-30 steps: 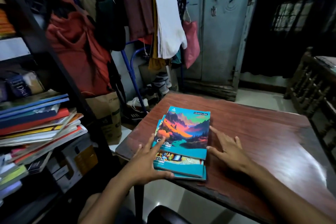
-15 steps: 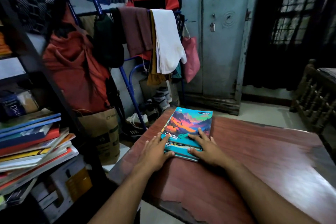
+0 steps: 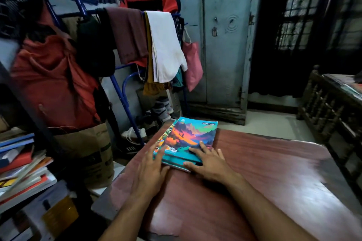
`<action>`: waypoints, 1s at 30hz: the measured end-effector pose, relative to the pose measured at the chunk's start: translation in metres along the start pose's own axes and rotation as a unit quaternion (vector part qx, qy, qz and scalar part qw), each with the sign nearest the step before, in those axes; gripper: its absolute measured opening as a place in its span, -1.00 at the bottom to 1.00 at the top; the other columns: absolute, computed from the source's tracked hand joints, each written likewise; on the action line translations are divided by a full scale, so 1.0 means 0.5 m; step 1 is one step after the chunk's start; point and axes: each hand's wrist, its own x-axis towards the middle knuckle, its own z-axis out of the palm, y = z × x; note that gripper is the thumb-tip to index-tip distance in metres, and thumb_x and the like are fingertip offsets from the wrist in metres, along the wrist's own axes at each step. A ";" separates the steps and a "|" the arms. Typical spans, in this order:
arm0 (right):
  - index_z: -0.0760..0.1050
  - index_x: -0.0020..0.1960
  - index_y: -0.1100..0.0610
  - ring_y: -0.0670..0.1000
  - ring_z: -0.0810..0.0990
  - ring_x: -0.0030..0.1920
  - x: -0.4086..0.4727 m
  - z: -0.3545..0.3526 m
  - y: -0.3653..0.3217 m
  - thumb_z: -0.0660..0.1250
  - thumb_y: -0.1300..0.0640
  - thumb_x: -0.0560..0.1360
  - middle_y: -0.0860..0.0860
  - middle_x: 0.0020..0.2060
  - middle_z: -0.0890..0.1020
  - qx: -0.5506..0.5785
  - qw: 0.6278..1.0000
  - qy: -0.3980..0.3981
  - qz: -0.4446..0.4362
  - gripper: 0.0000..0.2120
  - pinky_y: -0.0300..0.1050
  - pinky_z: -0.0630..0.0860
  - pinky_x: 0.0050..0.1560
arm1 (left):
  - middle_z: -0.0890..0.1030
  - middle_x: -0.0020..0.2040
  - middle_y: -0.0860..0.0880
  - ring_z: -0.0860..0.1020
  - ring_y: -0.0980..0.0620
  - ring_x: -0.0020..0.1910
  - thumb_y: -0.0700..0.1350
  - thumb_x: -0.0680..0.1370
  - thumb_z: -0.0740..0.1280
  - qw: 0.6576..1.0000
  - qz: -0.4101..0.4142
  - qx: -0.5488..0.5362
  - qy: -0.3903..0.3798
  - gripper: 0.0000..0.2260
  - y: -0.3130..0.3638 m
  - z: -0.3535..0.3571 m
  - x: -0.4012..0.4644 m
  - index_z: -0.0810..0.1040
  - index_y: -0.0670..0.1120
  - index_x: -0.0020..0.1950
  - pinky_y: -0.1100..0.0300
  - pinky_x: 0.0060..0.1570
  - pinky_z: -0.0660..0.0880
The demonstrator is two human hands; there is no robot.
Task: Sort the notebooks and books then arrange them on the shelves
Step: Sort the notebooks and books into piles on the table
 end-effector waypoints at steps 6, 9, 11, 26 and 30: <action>0.09 0.55 -0.30 0.09 0.00 0.62 -0.158 -0.043 0.130 0.09 -0.50 0.48 -0.11 0.63 0.04 -0.047 0.998 0.010 0.044 -0.30 0.34 -0.22 0.54 | 0.39 0.50 -0.21 0.36 -0.20 0.49 0.09 0.62 0.23 0.999 0.003 0.002 -0.049 -0.54 -0.002 0.005 0.016 0.46 -0.06 0.48 0.01 0.48 0.22; 0.18 0.49 -0.27 0.18 -0.05 0.62 -0.219 -0.061 0.166 0.12 -0.46 0.50 -0.11 0.62 0.10 -0.050 0.996 0.029 0.074 -0.38 0.32 -0.24 0.53 | 0.41 0.48 -0.15 0.40 -0.18 0.40 -0.01 0.66 0.26 0.993 0.000 0.088 -0.084 -0.62 0.025 0.002 0.013 0.44 0.00 0.49 0.00 0.38 0.34; 0.29 0.40 -0.21 0.22 -0.08 0.62 -0.220 -0.064 0.159 0.16 -0.41 0.51 -0.07 0.57 0.24 -0.039 0.995 0.050 0.080 -0.46 0.31 -0.22 0.54 | 0.50 0.34 -0.11 0.48 -0.17 0.22 0.02 0.63 0.30 0.988 0.010 0.141 -0.067 -0.65 0.042 -0.009 -0.003 0.48 0.04 0.42 -0.05 0.15 0.51; 0.37 0.50 0.08 0.05 0.22 0.57 -0.195 -0.052 0.092 0.26 -0.22 0.53 0.02 0.51 0.36 0.035 0.907 0.374 -0.190 -0.37 0.15 0.07 0.57 | 0.57 0.14 -0.02 0.55 -0.15 0.05 -0.04 0.63 0.27 0.984 0.094 0.137 0.065 -0.84 0.193 -0.050 -0.086 0.58 0.06 0.18 -0.01 -0.42 0.55; 0.58 0.23 0.01 0.14 0.37 0.49 -0.233 -0.078 0.089 0.29 -0.17 0.50 -0.03 0.24 0.62 -0.058 0.912 0.358 -0.193 -0.60 0.22 0.08 0.54 | 0.58 0.18 0.04 0.58 -0.09 0.09 -0.06 0.50 0.47 0.980 0.171 0.099 0.037 -0.70 0.313 -0.010 -0.101 0.60 0.09 0.22 0.05 -0.44 0.55</action>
